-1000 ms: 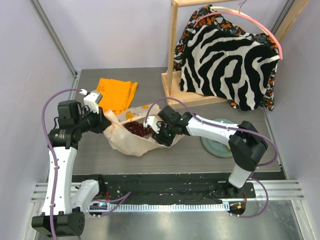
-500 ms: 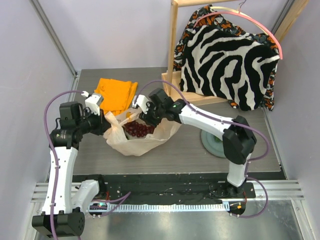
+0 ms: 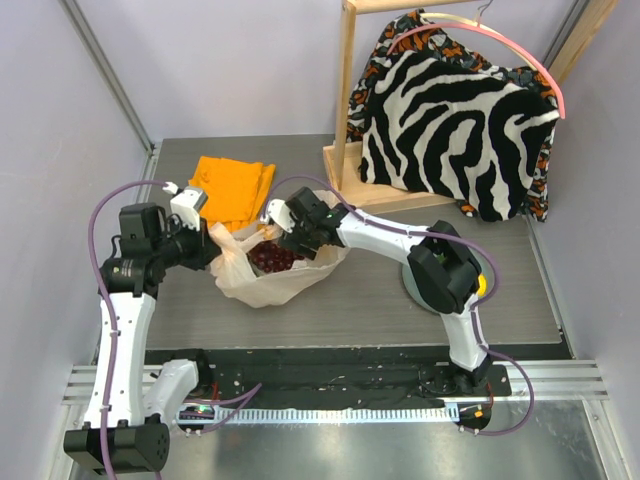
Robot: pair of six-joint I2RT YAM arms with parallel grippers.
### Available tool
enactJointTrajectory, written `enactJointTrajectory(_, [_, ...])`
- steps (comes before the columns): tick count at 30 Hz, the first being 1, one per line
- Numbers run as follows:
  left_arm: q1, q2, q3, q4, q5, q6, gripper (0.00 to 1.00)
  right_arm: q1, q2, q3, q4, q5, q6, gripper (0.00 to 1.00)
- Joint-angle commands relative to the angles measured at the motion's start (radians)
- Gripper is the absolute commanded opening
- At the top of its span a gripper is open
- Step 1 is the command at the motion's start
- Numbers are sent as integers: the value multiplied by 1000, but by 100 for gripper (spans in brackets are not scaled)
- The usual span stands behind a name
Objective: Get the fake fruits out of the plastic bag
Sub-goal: Adjust the plastic bag at the center of the board.
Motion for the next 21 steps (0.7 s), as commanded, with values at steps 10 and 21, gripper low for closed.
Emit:
enactJointTrajectory(10, [-3, 23, 25, 30, 1, 3, 0, -9, 47, 35, -99, 132, -91, 42])
enactJointTrajectory(21, [-3, 51, 64, 63, 9, -15, 0, -170, -148, 176, -25, -636, 261, 34])
